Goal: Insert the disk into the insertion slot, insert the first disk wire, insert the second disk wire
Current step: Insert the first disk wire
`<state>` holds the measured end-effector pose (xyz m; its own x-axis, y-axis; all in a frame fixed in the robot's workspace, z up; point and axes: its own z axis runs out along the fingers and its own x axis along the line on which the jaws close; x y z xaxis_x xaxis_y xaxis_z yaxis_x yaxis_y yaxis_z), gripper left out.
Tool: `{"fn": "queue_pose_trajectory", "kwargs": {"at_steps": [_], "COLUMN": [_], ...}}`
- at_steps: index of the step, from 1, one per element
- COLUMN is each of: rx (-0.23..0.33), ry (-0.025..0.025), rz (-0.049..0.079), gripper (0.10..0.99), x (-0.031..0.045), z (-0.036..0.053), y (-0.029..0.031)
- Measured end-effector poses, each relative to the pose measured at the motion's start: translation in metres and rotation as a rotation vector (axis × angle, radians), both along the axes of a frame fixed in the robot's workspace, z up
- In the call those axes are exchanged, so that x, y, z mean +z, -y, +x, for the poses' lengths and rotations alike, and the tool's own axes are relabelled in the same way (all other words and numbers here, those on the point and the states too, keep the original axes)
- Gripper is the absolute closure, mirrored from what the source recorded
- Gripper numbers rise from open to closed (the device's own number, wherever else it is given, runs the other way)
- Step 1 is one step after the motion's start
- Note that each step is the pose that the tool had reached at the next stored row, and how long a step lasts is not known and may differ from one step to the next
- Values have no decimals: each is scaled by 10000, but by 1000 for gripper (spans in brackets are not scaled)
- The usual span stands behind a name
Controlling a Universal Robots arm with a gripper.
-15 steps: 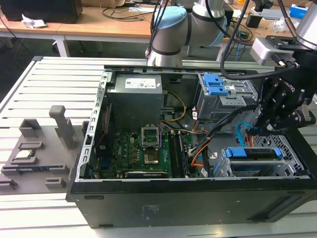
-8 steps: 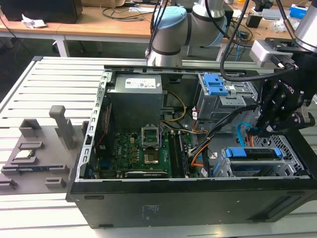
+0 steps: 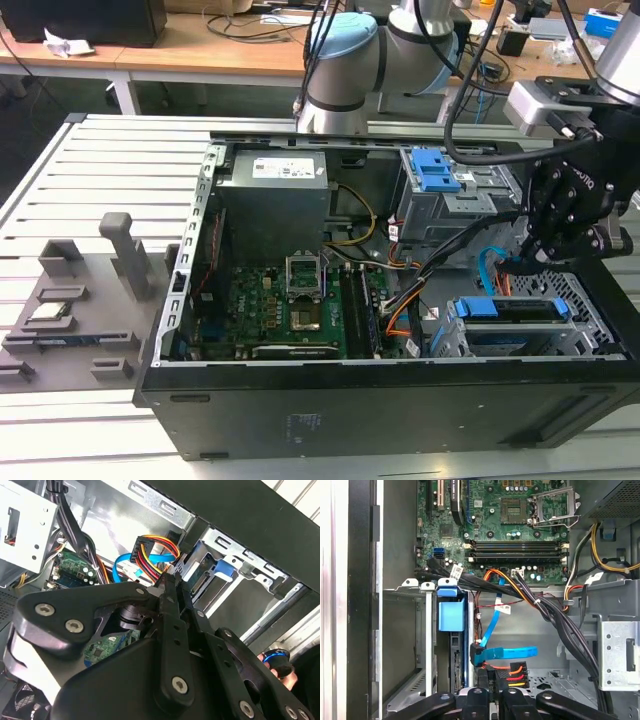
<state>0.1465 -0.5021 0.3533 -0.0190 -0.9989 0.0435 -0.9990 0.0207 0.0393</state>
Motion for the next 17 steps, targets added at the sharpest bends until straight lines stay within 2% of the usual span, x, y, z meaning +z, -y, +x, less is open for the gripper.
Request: {"fn": "queue_pose_trajectory", "kwargs": {"at_steps": [1, 4, 5, 8, 11, 17], "rx": [0, 0, 0, -2, 0, -1], "ry": [0, 0, -1, 0, 0, 0], "rz": [-1, -1, 1, 0, 1, 0], "gripper": [918, 918, 918, 918, 918, 918], "x": [1, 0, -3, -14, -77, -103], "z": [0, 0, 0, 4, 20, 52], "y": [10, 93, 165, 292, 314, 287]}}
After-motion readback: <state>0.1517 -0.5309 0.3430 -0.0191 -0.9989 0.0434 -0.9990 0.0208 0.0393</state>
